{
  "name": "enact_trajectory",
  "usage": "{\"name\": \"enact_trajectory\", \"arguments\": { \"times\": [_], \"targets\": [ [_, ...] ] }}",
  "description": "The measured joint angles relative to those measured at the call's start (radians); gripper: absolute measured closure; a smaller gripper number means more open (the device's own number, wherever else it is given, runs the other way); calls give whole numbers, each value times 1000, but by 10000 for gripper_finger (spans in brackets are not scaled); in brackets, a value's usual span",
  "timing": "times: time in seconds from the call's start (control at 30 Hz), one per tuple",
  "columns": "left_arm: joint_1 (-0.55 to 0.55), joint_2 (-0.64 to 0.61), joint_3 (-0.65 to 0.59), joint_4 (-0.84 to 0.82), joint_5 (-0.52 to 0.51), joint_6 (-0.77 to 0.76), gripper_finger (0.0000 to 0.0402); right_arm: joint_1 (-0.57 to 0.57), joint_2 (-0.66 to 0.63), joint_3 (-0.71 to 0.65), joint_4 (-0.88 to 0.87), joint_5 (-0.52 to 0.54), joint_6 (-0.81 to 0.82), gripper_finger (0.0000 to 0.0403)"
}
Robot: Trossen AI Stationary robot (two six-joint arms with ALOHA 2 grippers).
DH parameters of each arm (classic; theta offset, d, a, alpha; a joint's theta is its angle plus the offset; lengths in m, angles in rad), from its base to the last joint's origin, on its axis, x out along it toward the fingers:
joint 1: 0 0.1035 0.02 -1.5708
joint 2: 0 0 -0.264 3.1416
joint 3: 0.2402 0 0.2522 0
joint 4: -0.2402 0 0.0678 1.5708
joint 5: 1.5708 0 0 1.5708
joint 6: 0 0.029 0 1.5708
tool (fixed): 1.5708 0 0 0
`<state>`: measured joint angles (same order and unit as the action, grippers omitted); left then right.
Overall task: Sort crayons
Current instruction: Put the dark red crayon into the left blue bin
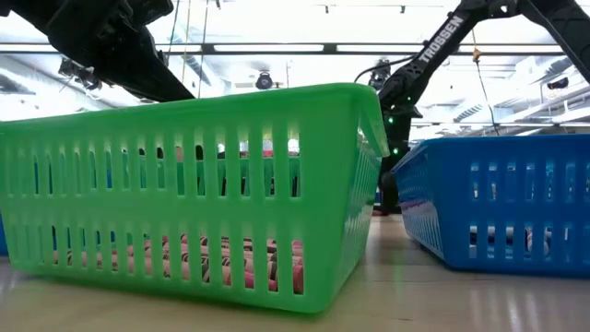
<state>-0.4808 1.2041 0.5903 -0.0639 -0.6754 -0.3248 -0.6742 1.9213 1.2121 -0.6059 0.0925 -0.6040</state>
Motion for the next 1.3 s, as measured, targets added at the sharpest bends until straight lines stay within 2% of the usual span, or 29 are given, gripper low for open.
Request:
{"name": "enact_trajectory", "arguments": {
  "times": [0.33,0.73,0.93,1.3],
  "targets": [
    [-1,0,0,0,0,0,267,-14,3,3,-12,-97,10,396],
    [-1,0,0,0,0,-4,267,7,-13,5,-28,-65,23,396],
    [0,0,0,-14,0,-4,267,25,-13,77,-129,-63,63,396],
    [13,0,0,-14,-10,-4,266,166,-15,210,-226,-67,85,395]
  ]
}}
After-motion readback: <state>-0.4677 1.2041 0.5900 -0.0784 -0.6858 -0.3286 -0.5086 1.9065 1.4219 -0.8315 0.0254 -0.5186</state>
